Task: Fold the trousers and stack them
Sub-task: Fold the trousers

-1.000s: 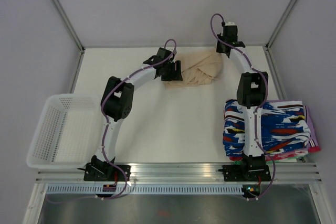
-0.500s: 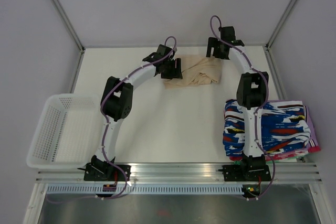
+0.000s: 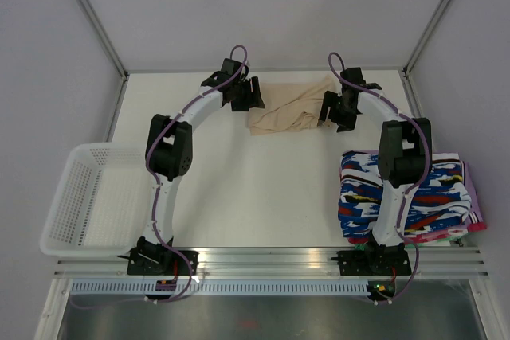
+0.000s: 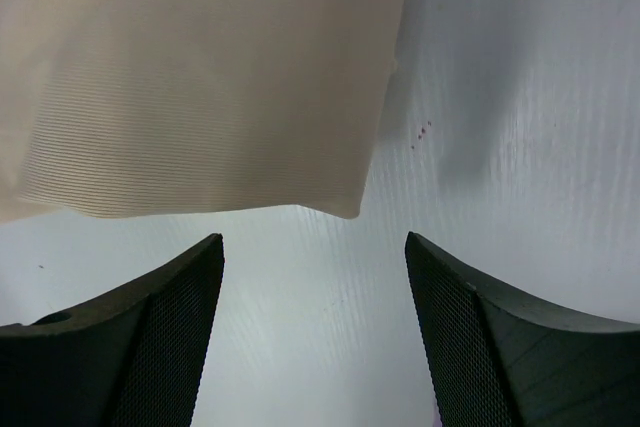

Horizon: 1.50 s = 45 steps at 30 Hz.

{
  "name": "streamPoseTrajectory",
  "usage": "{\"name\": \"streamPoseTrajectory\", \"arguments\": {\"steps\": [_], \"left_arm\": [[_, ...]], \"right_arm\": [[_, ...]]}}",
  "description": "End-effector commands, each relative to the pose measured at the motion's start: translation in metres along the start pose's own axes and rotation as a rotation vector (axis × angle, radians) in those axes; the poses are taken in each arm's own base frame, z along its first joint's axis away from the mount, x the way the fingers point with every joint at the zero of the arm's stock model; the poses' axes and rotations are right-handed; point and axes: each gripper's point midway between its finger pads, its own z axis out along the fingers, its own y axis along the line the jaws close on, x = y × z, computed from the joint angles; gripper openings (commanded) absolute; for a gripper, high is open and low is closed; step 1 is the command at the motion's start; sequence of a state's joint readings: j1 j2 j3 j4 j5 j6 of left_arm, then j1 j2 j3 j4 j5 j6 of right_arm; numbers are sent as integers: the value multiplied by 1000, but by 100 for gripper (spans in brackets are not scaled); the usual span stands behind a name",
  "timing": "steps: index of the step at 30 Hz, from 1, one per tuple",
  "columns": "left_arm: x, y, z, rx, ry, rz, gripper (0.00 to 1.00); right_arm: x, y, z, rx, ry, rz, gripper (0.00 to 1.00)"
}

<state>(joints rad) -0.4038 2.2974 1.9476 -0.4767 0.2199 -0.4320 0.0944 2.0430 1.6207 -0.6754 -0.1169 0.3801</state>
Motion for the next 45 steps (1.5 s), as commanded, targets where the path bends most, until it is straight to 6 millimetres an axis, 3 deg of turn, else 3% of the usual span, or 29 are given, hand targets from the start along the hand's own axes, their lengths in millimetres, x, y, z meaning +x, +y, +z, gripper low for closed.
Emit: {"name": "streamPoseTrajectory", "arguments": {"steps": [1,6,15,18,21,24,25,26,33,37,42,44,45], "left_arm": [[-15,-14,-8,45,-25,-51,70],[-12,-12,-6,38,-12,-113,70],[-8,-9,-5,44,-1,-133,70],[-6,-7,-3,49,4,-140,70],[-5,-6,-1,49,4,-142,70],[-5,-6,0,53,3,-145,70],[-6,-6,0,55,4,-148,70],[-6,-6,1,56,3,-149,70],[-12,-6,4,53,-9,-166,70],[-12,-3,10,36,-4,-178,69],[-14,2,15,22,-9,-182,69],[-17,3,14,18,-10,-175,69],[-19,1,13,22,-13,-168,69]], "right_arm": [[-13,10,-4,-49,-71,26,79],[-19,-6,11,49,-95,112,79],[-44,2,16,-31,-219,190,72],[-44,3,24,-34,-196,175,61],[-29,-1,38,-27,-143,159,47],[-18,-9,40,3,-108,143,19],[-16,-12,37,18,-104,131,2],[-15,-18,35,48,-102,104,0],[-3,-34,-10,112,-91,-87,0],[6,-44,-16,148,-49,-160,0],[13,-55,-9,176,-10,-199,1],[8,-56,-12,173,6,-197,6],[9,-54,-10,163,24,-202,19]]}}
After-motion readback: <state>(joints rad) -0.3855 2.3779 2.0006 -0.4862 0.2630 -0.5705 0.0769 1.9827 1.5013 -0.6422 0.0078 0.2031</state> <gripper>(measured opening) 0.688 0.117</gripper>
